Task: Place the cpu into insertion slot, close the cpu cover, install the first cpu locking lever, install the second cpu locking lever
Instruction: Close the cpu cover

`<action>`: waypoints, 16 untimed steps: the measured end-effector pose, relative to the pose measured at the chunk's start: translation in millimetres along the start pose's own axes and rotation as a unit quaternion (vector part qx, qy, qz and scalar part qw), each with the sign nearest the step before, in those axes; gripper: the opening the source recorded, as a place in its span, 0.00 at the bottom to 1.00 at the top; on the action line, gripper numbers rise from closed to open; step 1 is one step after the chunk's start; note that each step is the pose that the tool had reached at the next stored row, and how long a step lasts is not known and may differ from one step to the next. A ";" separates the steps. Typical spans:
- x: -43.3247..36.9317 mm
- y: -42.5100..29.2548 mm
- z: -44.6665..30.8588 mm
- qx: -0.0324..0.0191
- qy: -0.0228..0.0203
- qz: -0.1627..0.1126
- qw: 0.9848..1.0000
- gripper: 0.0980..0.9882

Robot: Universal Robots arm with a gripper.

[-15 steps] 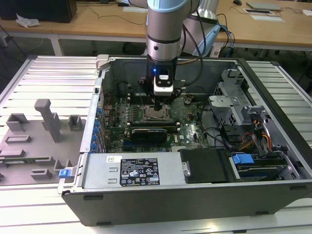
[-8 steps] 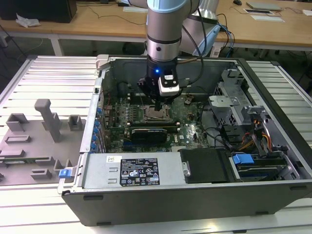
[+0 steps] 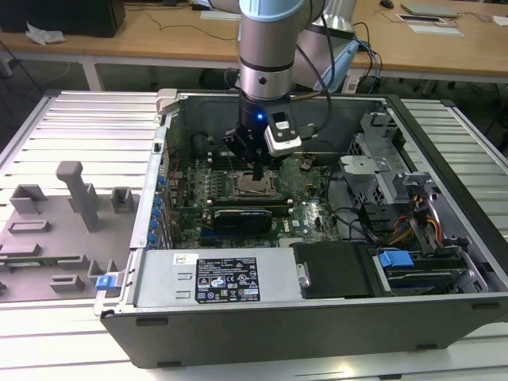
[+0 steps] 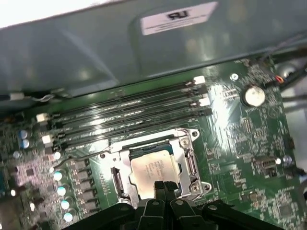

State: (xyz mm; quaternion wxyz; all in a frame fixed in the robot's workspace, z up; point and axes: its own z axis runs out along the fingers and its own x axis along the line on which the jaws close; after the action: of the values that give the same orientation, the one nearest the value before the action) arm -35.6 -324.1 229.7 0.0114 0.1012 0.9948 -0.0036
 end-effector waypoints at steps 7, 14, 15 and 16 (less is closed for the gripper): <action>0.0 0.0 0.5 -0.002 0.000 -0.098 0.995 0.01; 7.9 -1.6 1.7 -0.002 0.000 -0.103 0.995 0.01; 9.0 -1.9 2.2 -0.002 0.000 -0.103 0.995 0.01; 10.5 -2.1 3.1 -0.002 0.000 -0.103 0.995 0.01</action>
State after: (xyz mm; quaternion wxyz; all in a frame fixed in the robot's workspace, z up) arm -46.2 -324.1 226.4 0.0117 -0.0022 0.9999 -0.0024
